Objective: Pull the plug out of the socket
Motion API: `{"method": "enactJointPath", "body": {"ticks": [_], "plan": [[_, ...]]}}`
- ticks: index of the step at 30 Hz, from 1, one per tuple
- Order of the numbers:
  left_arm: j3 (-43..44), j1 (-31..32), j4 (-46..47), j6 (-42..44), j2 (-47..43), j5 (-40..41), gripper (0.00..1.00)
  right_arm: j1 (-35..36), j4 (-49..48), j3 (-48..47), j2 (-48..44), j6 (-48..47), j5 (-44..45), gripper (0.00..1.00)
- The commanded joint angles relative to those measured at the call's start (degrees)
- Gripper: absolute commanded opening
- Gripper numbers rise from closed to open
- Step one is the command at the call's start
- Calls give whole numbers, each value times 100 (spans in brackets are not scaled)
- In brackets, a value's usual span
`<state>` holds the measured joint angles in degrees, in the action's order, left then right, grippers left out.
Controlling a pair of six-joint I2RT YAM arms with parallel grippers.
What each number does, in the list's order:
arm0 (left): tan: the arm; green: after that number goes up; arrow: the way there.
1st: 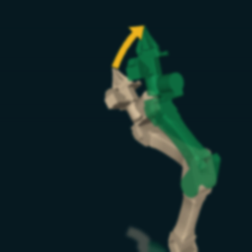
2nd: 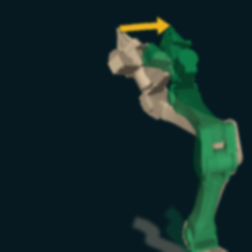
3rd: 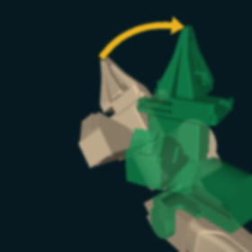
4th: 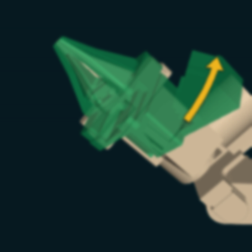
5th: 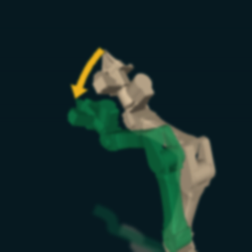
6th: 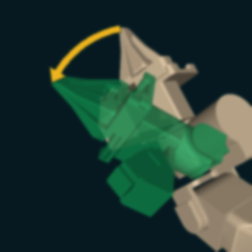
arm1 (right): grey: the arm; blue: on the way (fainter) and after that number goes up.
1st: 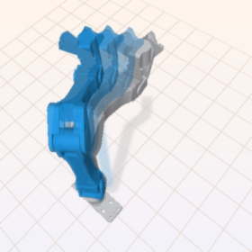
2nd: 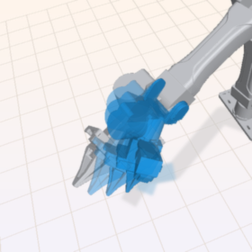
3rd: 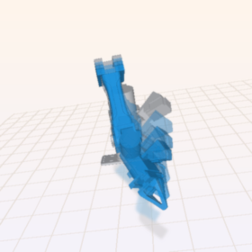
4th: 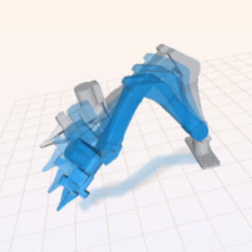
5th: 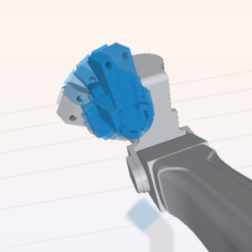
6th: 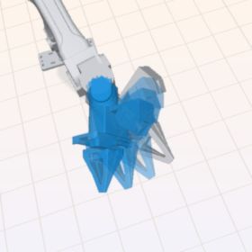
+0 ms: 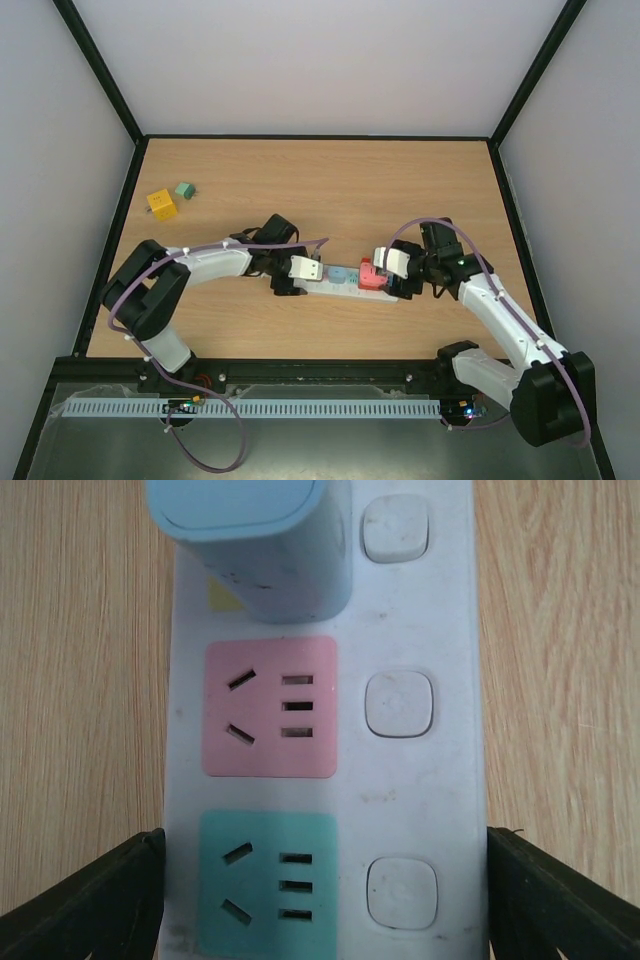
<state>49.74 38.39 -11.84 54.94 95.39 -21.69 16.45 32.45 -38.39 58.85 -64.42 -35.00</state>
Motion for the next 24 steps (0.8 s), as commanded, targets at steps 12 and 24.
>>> {"method": "enactJointPath", "body": {"ticks": [12,24], "plan": [[-249,-165,-679,464,-56,-151,54,1027,-691,263,-129,865,967,75],[-359,-164,-655,644,-3,-68,52,1028,-560,-264,-120,1241,1169,62]]}}
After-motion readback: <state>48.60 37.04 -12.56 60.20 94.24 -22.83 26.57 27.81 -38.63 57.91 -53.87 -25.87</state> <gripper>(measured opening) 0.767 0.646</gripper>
